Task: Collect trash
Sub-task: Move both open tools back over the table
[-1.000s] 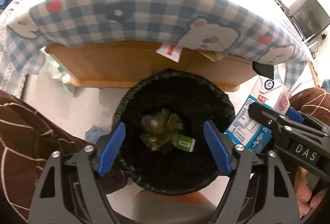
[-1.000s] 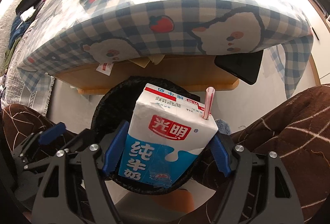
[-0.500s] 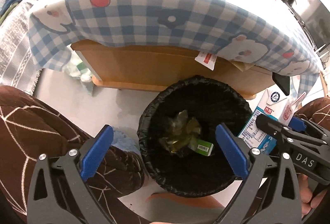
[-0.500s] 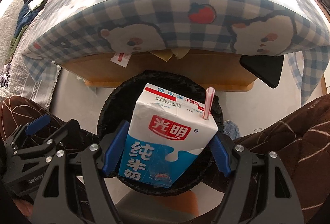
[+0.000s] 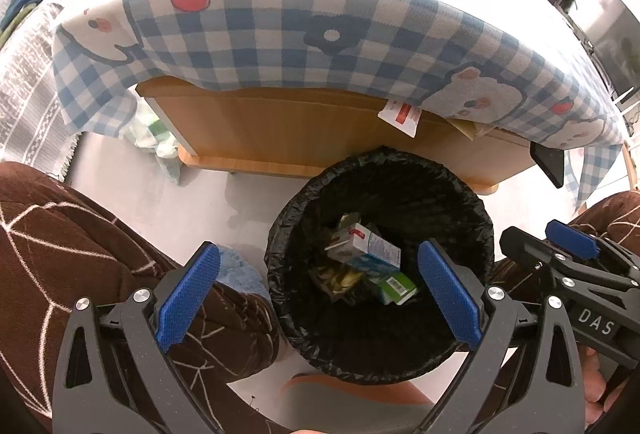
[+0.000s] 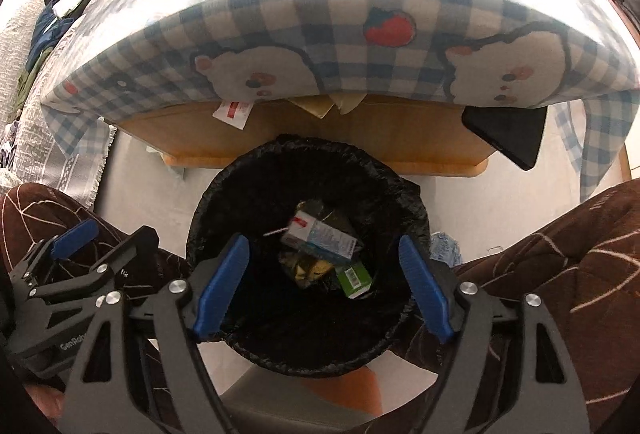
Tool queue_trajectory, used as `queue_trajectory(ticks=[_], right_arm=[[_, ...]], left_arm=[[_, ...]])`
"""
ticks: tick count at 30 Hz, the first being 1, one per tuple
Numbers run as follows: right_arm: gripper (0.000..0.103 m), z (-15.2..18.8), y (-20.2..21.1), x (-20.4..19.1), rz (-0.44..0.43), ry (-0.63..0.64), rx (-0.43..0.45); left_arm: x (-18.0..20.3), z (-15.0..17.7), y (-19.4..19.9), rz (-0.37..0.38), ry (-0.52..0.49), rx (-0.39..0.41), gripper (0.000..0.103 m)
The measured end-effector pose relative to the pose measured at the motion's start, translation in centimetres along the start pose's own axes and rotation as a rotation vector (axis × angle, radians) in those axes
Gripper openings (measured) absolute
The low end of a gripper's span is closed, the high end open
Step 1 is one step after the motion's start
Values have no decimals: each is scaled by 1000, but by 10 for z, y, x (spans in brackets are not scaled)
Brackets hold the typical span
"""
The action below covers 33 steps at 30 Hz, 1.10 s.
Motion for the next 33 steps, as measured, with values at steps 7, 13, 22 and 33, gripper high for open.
queue_trajectory(ticks=[7, 13, 22, 33], right_arm=[[92, -12, 28, 8, -1, 5, 74], [96, -31, 53, 11, 5, 4, 174], [96, -59, 90, 28, 29, -7, 262], [96, -112, 125, 67, 99, -24, 345]], left_arm=[[0, -7, 8, 26, 32, 7, 97], [2, -22, 25, 36, 48, 46, 97], [12, -57, 55, 55, 39, 124, 97], [30, -112, 82, 61, -16, 204, 97]])
Point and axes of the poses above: each gripper's, at about its wrist camera, not at the fingertips, and y roughly against the way its jaws point, x to its right, z to its underside, the point moved 9 cm from there along -y, roughly the way its jaws point, and after that the axes turned 8 degrees about x, right-handed, at the moved point
